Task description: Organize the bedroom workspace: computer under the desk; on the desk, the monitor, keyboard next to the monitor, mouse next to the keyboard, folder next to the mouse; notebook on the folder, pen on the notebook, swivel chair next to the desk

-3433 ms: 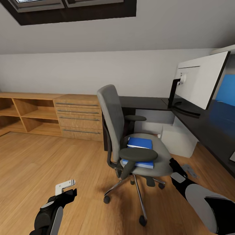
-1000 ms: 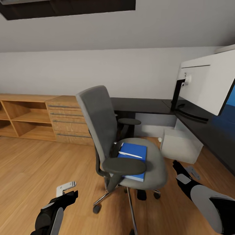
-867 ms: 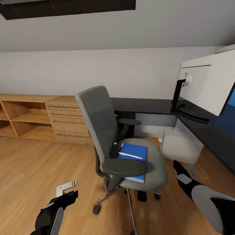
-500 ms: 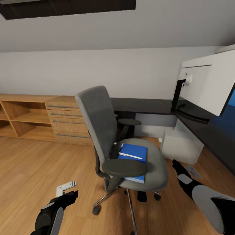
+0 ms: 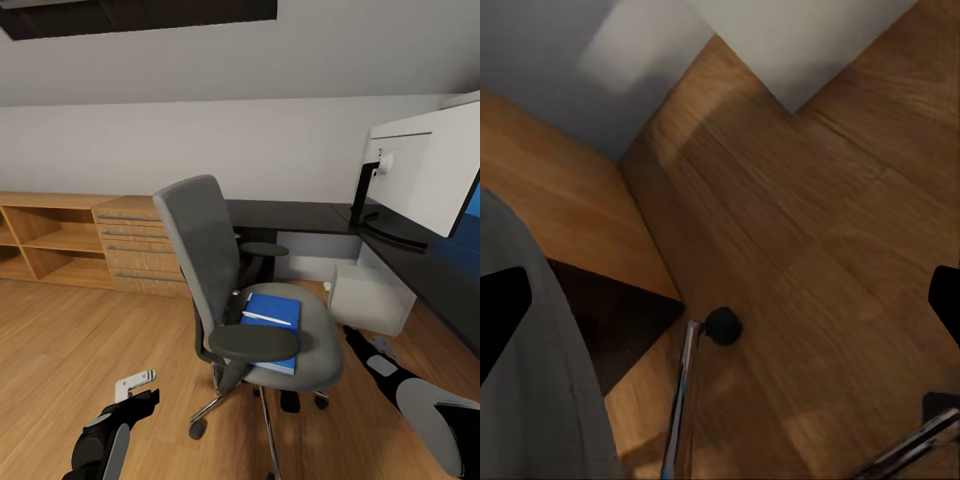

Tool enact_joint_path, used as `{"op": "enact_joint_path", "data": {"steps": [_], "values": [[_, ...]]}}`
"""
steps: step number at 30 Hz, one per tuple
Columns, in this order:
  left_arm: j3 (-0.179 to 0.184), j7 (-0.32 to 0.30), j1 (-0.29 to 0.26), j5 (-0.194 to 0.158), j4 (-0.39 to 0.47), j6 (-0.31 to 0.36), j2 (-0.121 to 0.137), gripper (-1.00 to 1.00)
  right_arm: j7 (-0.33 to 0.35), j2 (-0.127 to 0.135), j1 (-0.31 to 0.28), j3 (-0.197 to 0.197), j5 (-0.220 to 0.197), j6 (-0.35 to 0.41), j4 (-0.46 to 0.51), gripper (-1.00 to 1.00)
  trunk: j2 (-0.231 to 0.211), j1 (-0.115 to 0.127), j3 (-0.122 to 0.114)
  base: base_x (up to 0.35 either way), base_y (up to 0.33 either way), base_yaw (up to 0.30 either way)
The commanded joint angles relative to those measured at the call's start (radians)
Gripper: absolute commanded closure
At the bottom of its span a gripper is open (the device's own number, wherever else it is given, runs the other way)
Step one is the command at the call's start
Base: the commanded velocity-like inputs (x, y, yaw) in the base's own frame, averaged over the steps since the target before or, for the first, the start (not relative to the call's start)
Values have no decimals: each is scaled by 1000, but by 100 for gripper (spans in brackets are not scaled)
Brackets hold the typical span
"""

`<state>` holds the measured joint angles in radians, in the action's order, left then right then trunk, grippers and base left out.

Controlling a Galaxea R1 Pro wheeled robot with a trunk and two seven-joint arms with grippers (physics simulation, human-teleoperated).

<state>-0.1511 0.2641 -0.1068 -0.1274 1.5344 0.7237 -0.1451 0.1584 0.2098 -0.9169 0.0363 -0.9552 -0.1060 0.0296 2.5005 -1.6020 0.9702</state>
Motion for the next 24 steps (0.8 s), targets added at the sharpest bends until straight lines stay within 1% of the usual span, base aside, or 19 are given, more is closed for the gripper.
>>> {"op": "enact_joint_path", "data": {"steps": [1,5,9,12,20,22,24], "values": [[-1,7,-1,-11,1,3,-1,-100,17,1,-1,4,-3,22,-2,-100,0,0,1,0,0,0],[-1,7,-1,-11,1,3,-1,-100,31,3,-1,4,-4,68,-1,-100,0,0,1,0,0,0],[-1,7,-1,-11,1,3,-1,-100,35,1,-1,4,-3,84,2,-100,0,0,1,0,0,0],[-1,7,-1,-11,1,3,-1,-100,36,1,-1,5,-3,88,3,-100,0,0,1,0,0,0],[-1,6,-1,-12,1,3,-1,-100,36,2,-1,11,-30,91,4,-100,0,0,1,0,0,0],[-1,6,-1,-12,1,3,-1,-100,35,2,-1,11,-30,91,4,-100,0,0,1,0,0,3],[0,6,-1,-12,1,3,-1,-100,35,0,-1,11,-31,90,4,-100,0,0,1,0,0,137]]}}
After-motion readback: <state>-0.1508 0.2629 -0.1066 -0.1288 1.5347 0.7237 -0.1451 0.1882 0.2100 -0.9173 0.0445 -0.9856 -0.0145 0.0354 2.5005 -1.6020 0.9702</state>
